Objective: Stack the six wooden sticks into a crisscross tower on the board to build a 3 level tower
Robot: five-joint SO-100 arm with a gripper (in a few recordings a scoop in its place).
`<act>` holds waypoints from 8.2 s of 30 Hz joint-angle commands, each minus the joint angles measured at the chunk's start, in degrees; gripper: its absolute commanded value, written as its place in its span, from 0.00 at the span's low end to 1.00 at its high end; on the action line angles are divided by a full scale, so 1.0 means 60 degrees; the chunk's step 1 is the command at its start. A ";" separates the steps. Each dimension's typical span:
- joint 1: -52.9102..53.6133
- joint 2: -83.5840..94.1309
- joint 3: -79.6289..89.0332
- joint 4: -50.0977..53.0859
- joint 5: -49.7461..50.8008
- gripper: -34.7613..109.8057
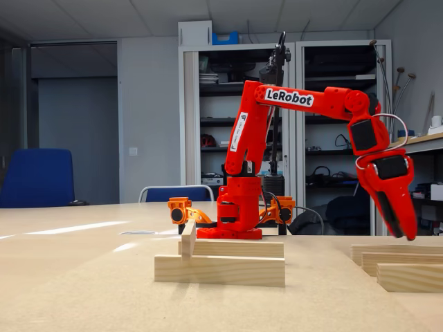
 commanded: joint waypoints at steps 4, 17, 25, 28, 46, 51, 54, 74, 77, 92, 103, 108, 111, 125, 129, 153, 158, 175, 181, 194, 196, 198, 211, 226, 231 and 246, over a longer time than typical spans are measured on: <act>-0.0073 0.0000 -0.0190 -0.0322 0.0322 0.37; 0.0103 -0.0337 0.0059 -0.1084 0.0337 0.36; 0.0220 -0.0571 0.0103 -0.1421 0.0337 0.36; 0.0264 -0.0630 0.0103 -0.1494 0.0337 0.36; 0.0278 -0.0879 0.0264 -0.1816 0.0791 0.29; 0.0176 -0.0776 0.0234 -0.1816 0.1011 0.32; 0.0132 -0.0601 0.0073 -0.1699 0.1187 0.34; 0.0762 0.0937 -0.2373 0.1685 0.0264 0.24; 0.0820 0.1509 -0.1963 0.1890 0.0249 0.24; 0.0732 0.2285 -0.0864 0.1260 0.0337 0.24; 0.0762 0.2168 -0.1392 0.1611 0.0190 0.24; 0.0762 0.2183 -0.1392 0.1626 0.0176 0.24; 0.0762 0.2197 -0.1362 0.1641 0.0132 0.24; 0.0776 0.2183 -0.1362 0.1582 0.0117 0.24; 0.0762 0.2168 -0.1377 0.1567 0.0117 0.24; 0.0835 0.2329 -0.0981 0.1348 0.0073 0.24; 0.0820 0.2373 -0.0996 0.1392 0.0073 0.24; 0.0293 0.2417 -0.0674 0.1714 0.1084 0.24; -0.0073 0.2417 -0.0249 0.2021 0.2153 0.30; -0.0264 0.1729 0.0000 0.1787 0.3105 0.38; -0.0264 0.1509 0.0000 0.1641 0.3120 0.39; -0.0264 0.1274 0.0000 0.1406 0.3105 0.39; -0.0337 0.0132 0.0000 0.0073 0.3149 0.39; -0.0396 -0.0161 0.0527 -0.0776 0.3223 0.37; -0.0381 -0.0220 0.0659 -0.1011 0.3208 0.36; 0.0205 -0.0601 -0.0937 -0.0190 0.3428 0.24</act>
